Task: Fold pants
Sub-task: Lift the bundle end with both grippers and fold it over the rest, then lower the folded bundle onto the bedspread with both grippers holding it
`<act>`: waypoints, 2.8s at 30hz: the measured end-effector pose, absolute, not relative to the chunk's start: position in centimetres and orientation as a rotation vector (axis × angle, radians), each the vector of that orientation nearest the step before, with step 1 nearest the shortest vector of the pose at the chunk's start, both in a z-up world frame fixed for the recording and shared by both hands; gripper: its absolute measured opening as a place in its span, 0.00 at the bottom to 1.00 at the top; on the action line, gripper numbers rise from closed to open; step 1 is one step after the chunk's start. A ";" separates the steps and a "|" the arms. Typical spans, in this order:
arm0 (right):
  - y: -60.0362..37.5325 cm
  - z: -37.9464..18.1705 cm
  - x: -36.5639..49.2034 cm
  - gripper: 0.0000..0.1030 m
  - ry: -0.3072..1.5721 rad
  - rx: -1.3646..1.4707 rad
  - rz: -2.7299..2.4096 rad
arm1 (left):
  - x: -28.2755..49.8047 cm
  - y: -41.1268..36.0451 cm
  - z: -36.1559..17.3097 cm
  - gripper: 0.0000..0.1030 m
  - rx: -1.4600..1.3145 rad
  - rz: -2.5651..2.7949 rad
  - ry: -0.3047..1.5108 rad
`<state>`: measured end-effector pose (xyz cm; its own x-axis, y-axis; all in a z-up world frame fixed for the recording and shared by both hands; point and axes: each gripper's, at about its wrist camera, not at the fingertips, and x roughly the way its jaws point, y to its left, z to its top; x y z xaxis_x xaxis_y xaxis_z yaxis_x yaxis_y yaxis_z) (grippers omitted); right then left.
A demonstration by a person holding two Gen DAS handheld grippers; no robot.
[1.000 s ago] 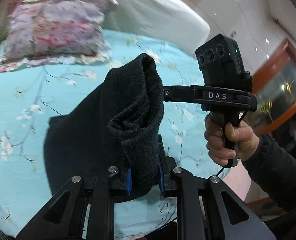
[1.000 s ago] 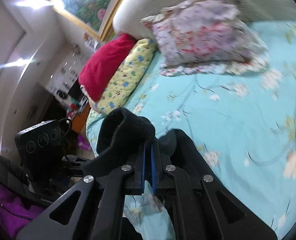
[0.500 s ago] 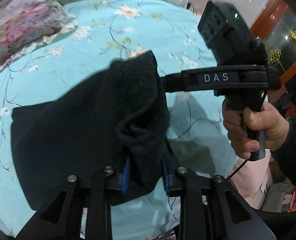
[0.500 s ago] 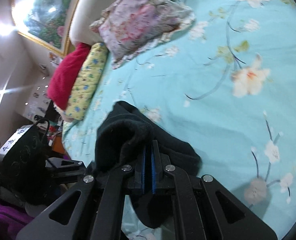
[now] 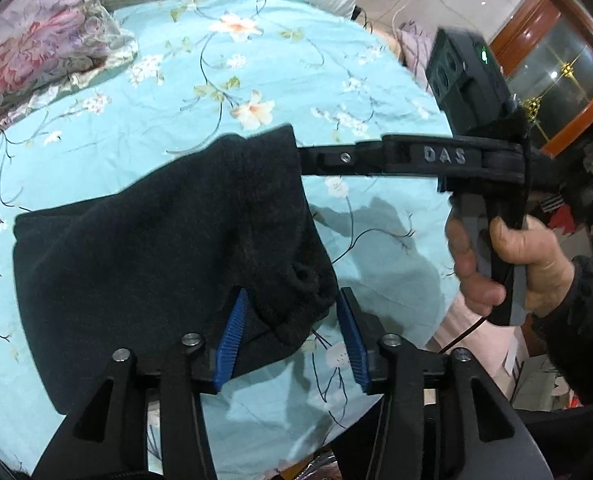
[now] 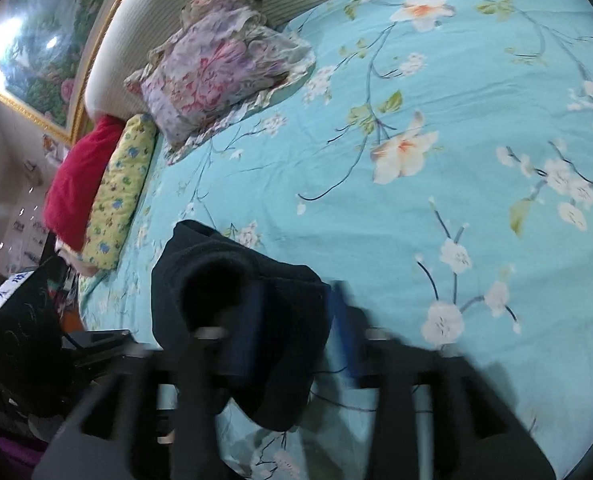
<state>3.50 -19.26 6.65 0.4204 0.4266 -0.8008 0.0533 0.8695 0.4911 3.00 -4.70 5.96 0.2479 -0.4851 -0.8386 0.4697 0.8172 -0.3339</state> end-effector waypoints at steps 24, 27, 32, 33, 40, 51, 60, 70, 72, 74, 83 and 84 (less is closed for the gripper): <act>-12.1 9.2 1.2 0.78 1.099 0.439 -0.011 | 5.2 7.4 7.5 0.55 -0.195 -0.402 1.106; -11.6 8.4 1.6 0.78 1.129 0.432 -0.051 | 5.5 8.4 7.1 0.55 -0.201 -0.373 1.112; -11.5 7.7 1.6 0.78 1.147 0.469 -0.057 | 5.7 9.7 6.4 0.56 -0.220 -0.349 1.119; -11.5 7.7 1.5 0.78 1.150 0.474 -0.057 | 5.7 9.7 6.3 0.57 -0.222 -0.345 1.119; -11.5 7.0 1.0 0.78 1.168 0.501 -0.069 | 6.2 10.4 5.3 0.58 -0.254 -0.329 1.137; -13.2 4.4 -0.4 0.82 1.202 0.561 -0.133 | 7.1 11.0 3.2 0.59 -0.283 -0.301 1.184; -14.0 3.2 -1.3 0.83 1.183 0.559 -0.130 | 7.8 10.8 1.1 0.61 -0.278 -0.295 1.224; -14.7 2.1 -1.6 0.84 1.142 0.651 -0.071 | 9.0 10.6 -1.7 0.63 -0.300 -0.293 1.266; -14.6 2.1 -1.7 0.84 1.135 0.648 -0.055 | 9.2 10.4 -2.2 0.62 -0.301 -0.291 1.273; -14.4 2.0 -1.6 0.83 1.132 0.642 -0.041 | 9.3 10.2 -2.5 0.59 -0.305 -0.292 1.277; -13.3 0.8 -1.1 0.61 1.147 0.669 0.060 | 8.8 10.2 -1.9 0.42 -0.309 -0.301 1.250; -13.4 0.7 -1.1 0.58 1.147 0.676 0.062 | 8.7 10.1 -1.7 0.40 -0.309 -0.302 1.243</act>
